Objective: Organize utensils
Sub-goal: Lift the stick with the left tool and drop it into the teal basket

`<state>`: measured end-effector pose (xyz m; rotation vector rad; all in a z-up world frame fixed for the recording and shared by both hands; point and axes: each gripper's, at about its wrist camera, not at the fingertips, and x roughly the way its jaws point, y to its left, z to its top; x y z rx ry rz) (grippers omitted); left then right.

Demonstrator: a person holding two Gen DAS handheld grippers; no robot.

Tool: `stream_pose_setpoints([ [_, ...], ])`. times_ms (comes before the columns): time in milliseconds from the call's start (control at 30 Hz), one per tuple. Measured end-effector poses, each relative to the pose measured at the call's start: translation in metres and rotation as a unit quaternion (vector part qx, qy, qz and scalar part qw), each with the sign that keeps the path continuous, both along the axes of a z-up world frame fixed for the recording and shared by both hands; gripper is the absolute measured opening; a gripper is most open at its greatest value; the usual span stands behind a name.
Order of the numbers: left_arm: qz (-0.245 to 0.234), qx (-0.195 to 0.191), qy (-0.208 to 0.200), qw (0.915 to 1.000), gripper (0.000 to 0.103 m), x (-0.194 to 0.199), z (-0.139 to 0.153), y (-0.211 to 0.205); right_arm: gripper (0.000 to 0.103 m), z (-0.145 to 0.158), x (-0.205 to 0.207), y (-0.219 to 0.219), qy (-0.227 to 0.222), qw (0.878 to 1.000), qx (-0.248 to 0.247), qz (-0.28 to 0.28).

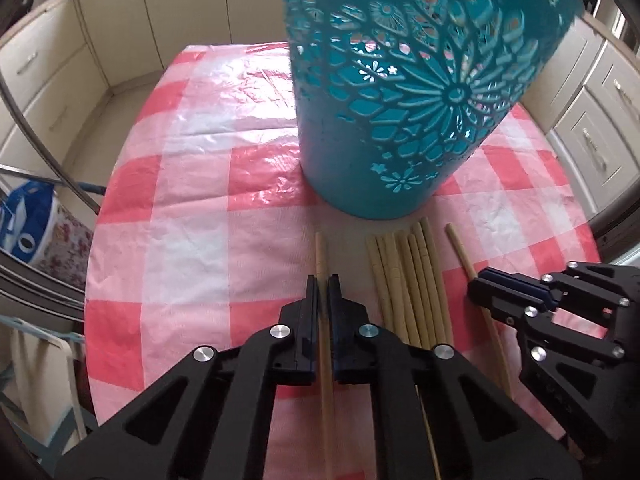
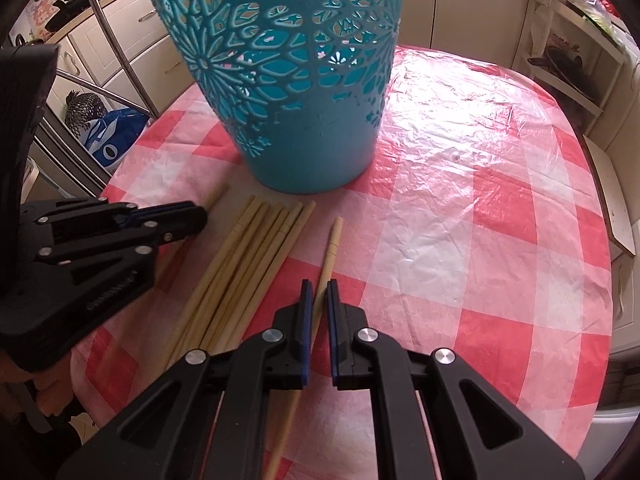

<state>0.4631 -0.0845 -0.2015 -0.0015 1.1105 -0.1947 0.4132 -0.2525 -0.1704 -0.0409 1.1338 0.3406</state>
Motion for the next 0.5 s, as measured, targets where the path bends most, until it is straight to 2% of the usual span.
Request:
stream_pose_setpoints([
  [100,0.009,-0.036,-0.023,0.9991,0.005,-0.009,0.024,0.018,0.008,0.0,0.0,0.0,-0.001,1.0,-0.002,0.0],
  [233,0.008,-0.079,-0.084,0.9933,0.005,-0.025,0.077,0.039,0.008,0.0,0.0,0.002,-0.002,1.0,-0.005,-0.002],
  [333,0.003,-0.11,-0.139,0.9842,0.005,-0.036,0.126,0.05,0.008,0.0,0.0,0.002,-0.002,1.0,-0.005,-0.005],
  [500,0.004,-0.149,-0.214,0.9655,0.005,-0.034,0.187,0.054,0.008,-0.001,0.001,0.002,-0.001,1.0,-0.003,-0.007],
])
